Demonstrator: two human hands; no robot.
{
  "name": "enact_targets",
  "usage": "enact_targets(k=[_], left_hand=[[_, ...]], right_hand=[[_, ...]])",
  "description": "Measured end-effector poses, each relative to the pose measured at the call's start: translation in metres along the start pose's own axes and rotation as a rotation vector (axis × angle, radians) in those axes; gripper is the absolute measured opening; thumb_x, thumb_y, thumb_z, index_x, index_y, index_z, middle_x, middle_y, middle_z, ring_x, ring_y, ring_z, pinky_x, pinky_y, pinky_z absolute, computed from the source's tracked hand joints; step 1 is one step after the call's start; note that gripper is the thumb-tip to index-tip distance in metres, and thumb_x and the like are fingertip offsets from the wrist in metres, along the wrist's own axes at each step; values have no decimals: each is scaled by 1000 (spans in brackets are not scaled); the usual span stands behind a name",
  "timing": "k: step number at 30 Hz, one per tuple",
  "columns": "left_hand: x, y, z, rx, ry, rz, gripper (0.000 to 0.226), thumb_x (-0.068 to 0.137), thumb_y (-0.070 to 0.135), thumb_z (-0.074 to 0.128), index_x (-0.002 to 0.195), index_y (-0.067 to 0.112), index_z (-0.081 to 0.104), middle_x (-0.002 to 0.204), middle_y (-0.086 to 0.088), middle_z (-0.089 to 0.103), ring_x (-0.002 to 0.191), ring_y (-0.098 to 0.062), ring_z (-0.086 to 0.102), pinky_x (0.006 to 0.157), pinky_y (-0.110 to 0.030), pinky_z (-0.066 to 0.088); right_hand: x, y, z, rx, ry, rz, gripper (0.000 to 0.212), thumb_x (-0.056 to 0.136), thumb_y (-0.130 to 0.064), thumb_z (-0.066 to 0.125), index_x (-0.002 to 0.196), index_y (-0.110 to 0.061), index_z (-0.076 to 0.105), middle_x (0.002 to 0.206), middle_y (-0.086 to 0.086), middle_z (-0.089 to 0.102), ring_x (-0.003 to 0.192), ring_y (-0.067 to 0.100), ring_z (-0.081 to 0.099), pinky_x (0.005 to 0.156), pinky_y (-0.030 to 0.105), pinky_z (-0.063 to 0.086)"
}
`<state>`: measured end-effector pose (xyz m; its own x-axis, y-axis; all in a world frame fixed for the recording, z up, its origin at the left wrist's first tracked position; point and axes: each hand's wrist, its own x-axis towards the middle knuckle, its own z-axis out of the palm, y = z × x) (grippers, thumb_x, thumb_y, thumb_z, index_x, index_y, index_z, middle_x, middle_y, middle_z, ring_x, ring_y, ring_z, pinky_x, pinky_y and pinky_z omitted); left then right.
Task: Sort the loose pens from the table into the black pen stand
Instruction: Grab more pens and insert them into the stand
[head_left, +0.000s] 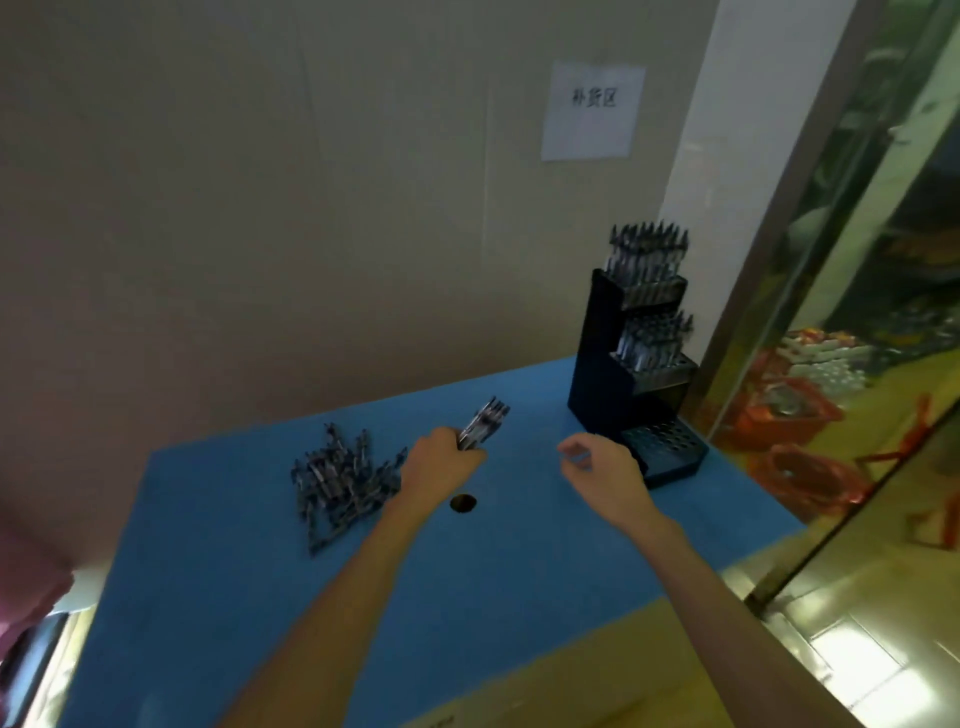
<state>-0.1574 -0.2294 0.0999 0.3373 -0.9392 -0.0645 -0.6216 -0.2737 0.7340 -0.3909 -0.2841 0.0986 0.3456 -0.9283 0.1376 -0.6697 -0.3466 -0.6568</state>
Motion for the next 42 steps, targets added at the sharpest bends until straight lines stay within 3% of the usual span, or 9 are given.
enact_targets(k=[4,10,13,17,24,30,38,42], left_hand=[[-1,45,44,42,7,-5,33,87,32,65,67,19,42,57,1,39,49,-16,36,52,-27,28],[-7,110,106,31,25,-10,26,84,31,63,68,19,46,60,2,47,52,-16,42,52,-26,30],[-5,140,131,36,48,-24,22,83,33,62,72,17,53,63,1,52,55,-18,48,53,-26,33],[-3,174,163,36,84,-51,22,83,33,62,73,16,54,63,1,52,58,-20,50,53,-27,34],[11,207,199,63,83,-106,22,82,35,65,71,20,53,66,0,53,61,-21,52,54,-27,37],[42,218,217,38,98,-123,25,80,36,66,72,16,53,65,0,53,58,-20,50,55,-29,37],[82,226,236,-26,125,-115,31,82,34,66,65,18,45,60,2,49,54,-17,45,52,-28,31],[101,232,245,-26,141,-106,30,86,37,63,65,20,49,62,2,55,56,-17,51,50,-27,34]], right_hand=[[-4,43,-42,0,-3,-14,18,97,-17,62,115,-17,67,116,-3,66,93,12,61,91,34,53],[2,103,-110,12,19,-39,17,96,-19,64,112,-18,70,106,-6,69,89,8,65,82,30,57],[9,129,-139,19,14,-55,16,95,-20,64,111,-20,70,105,-8,69,86,5,64,72,15,50],[17,155,-167,36,-13,-78,16,95,-19,64,110,-20,70,104,-9,70,87,3,65,71,11,46],[38,181,-183,132,-58,-117,14,95,-19,65,107,-21,72,101,-11,71,90,1,65,84,23,55],[74,187,-183,260,-98,-146,11,93,-20,68,101,-23,74,96,-15,72,88,-2,65,78,12,50],[129,195,-182,411,-250,-138,3,88,-26,74,90,-24,76,88,-9,75,86,5,69,83,26,56],[150,193,-177,463,-275,-136,11,84,-27,79,85,-17,75,83,-3,76,80,13,71,81,32,59]])
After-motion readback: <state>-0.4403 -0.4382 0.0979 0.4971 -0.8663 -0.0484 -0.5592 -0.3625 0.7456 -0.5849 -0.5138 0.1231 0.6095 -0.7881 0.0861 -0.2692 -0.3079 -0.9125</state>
